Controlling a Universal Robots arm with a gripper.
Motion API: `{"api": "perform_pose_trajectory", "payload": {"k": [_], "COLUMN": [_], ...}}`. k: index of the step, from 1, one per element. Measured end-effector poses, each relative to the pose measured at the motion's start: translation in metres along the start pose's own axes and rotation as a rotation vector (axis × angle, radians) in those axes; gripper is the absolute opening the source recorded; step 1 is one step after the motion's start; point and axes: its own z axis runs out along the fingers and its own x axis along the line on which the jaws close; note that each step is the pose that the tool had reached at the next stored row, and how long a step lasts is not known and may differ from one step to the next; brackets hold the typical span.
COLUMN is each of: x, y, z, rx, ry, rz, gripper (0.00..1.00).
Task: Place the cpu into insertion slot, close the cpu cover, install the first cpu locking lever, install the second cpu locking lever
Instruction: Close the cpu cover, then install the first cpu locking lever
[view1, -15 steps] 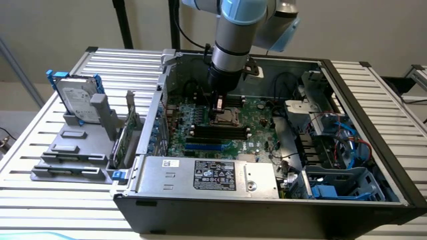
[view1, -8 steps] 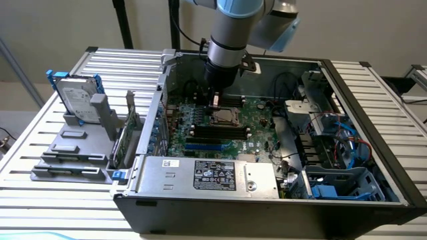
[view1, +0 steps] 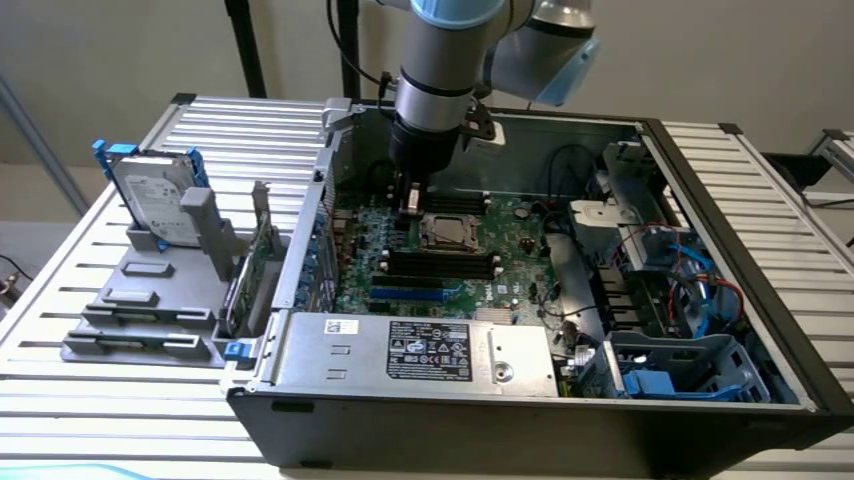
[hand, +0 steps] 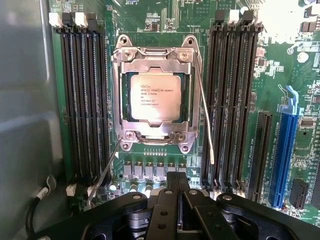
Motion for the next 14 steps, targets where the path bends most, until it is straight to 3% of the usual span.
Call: {"api": "perform_pose_trajectory", "payload": {"k": [14], "x": [0.0], "y": [0.0], "z": [0.0], "rx": [0.0], "ry": [0.0], "rz": [0.0], "gripper": [0.11]}}
